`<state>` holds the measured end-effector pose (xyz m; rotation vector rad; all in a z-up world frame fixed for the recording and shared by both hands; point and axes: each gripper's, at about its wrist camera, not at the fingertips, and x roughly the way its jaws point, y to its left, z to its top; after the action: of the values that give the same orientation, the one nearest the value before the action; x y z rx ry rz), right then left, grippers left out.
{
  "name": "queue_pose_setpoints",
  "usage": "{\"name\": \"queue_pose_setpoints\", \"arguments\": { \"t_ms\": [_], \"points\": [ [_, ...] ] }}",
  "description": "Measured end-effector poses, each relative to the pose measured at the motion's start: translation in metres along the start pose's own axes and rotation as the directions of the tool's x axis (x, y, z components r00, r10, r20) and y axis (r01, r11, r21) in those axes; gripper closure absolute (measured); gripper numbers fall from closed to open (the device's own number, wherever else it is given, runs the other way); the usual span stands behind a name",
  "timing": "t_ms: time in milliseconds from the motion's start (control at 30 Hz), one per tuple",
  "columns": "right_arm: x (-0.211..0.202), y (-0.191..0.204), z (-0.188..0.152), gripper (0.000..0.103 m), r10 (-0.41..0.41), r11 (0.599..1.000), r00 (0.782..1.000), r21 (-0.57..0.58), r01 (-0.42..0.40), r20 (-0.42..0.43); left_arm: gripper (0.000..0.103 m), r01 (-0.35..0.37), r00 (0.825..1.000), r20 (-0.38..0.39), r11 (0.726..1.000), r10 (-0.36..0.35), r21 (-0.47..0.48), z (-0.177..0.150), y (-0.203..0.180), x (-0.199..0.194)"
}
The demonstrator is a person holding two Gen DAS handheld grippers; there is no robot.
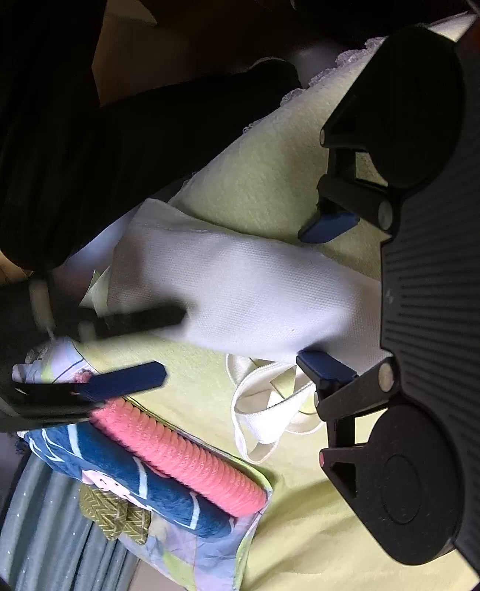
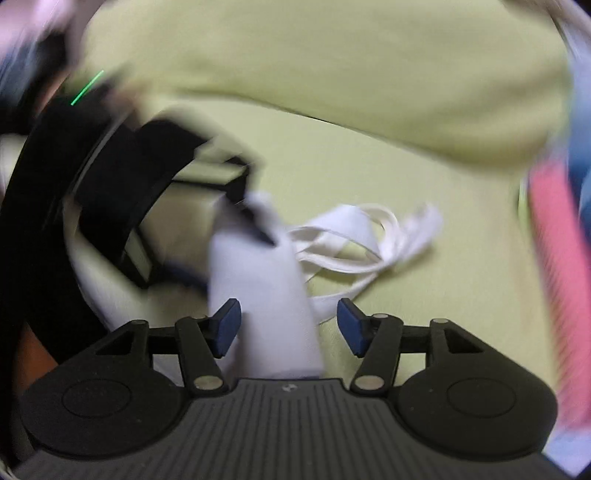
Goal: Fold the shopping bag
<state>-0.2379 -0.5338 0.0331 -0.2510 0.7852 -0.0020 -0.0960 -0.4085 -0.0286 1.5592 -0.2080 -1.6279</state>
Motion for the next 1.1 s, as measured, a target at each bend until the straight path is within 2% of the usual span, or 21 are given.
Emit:
{"name": "queue_pose_setpoints", "arguments": {
  "t_ms": [100, 167, 233, 267, 433, 533, 633, 733, 867, 1000, 1100],
  "points": [
    [0.015, 0.037, -0.004, 0.041, -0.106, 0.967, 0.994, -0.235, 0.101, -0.008, 0.039, 0.006, 1.000, 0.000, 1.000, -0.006, -0.014, 0.000, 0.001, 0.000],
    [0.027, 0.048, -0.006, 0.037, -0.140, 0.940, 0.990, -0.317, 0.126, -0.021, 0.039, 0.004, 1.000, -0.004, 1.000, -0.004, -0.020, 0.000, -0.004, -0.006],
    [0.040, 0.055, -0.010, 0.037, -0.180, 0.908, 0.983, -0.389, 0.155, -0.030, 0.039, 0.006, 1.000, -0.004, 1.000, -0.006, -0.031, -0.001, -0.010, -0.012],
    [0.046, 0.055, -0.010, 0.039, -0.186, 0.906, 0.982, -0.394, 0.156, -0.038, 0.039, 0.007, 1.000, -0.004, 0.999, -0.007, -0.037, -0.001, -0.010, -0.012],
    [0.045, 0.037, -0.010, 0.044, -0.097, 0.974, 0.993, -0.213, 0.081, -0.067, 0.039, 0.012, 1.000, 0.001, 0.998, -0.012, -0.059, -0.001, -0.011, -0.014],
    [0.037, 0.037, -0.003, 0.045, 0.024, 0.997, 0.997, -0.070, -0.030, -0.078, 0.041, 0.053, 0.998, -0.017, 0.998, -0.053, -0.044, 0.000, -0.017, -0.023],
    [0.042, 0.038, -0.002, 0.045, 0.103, 0.994, 0.993, 0.028, -0.101, -0.065, 0.041, 0.080, 0.996, -0.048, 0.997, -0.080, -0.017, -0.005, -0.029, -0.035],
    [0.045, 0.034, -0.001, 0.045, 0.115, 0.988, 0.992, 0.109, -0.109, -0.051, 0.040, 0.070, 0.996, -0.052, 0.997, -0.071, -0.018, -0.008, -0.031, -0.037],
    [0.046, 0.022, 0.001, 0.045, 0.155, 0.948, 0.988, 0.285, -0.143, -0.020, 0.040, 0.078, 0.993, -0.092, 0.995, -0.072, 0.063, -0.004, -0.032, -0.034],
    [0.047, 0.023, -0.002, 0.044, 0.141, 0.955, 0.990, 0.265, -0.134, -0.011, 0.040, 0.098, 0.990, -0.106, 0.992, -0.090, 0.076, -0.004, -0.032, -0.029],
    [0.037, 0.010, -0.007, 0.042, 0.181, 0.952, 0.983, 0.247, -0.178, 0.011, 0.040, 0.101, 0.990, -0.105, 0.992, -0.093, 0.073, -0.003, -0.033, -0.026]
  ]
}}
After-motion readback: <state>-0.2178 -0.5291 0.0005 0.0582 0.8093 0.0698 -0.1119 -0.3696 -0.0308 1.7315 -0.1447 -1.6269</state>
